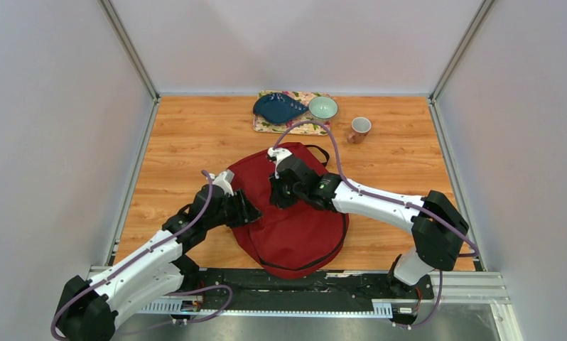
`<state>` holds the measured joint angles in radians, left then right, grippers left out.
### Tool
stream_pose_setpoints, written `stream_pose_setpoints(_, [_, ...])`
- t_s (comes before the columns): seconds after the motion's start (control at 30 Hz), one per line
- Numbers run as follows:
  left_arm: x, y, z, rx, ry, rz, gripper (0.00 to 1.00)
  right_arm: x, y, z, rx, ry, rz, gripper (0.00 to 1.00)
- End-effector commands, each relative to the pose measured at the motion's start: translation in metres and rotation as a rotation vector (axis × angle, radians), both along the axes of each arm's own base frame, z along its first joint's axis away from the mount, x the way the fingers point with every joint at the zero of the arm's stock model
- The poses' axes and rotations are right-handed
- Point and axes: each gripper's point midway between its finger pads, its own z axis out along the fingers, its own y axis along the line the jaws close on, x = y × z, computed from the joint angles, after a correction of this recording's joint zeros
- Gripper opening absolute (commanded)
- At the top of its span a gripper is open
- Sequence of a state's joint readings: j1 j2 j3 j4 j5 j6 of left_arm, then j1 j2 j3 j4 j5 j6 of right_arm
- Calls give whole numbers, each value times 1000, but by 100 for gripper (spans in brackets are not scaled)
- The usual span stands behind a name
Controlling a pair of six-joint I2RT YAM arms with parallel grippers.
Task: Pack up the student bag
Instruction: Zip the student bag at the center of the board.
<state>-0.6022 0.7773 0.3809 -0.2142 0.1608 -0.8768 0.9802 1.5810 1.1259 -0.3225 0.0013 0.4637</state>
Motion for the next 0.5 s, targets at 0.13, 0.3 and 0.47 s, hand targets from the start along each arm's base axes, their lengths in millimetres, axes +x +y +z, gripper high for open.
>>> stream_pose_setpoints(0.13, [25, -9, 28, -33, -95, 46, 10, -1, 4, 16, 69, -13, 8, 0])
stream_pose_setpoints(0.3, [18, -7, 22, -25, -86, 27, 0, 2, 0, 16, 49, -31, -2, 0])
stream_pose_setpoints(0.47, [7, 4, 13, -3, -96, 22, 0, 24, -19, 18, 29, -60, -90, 0])
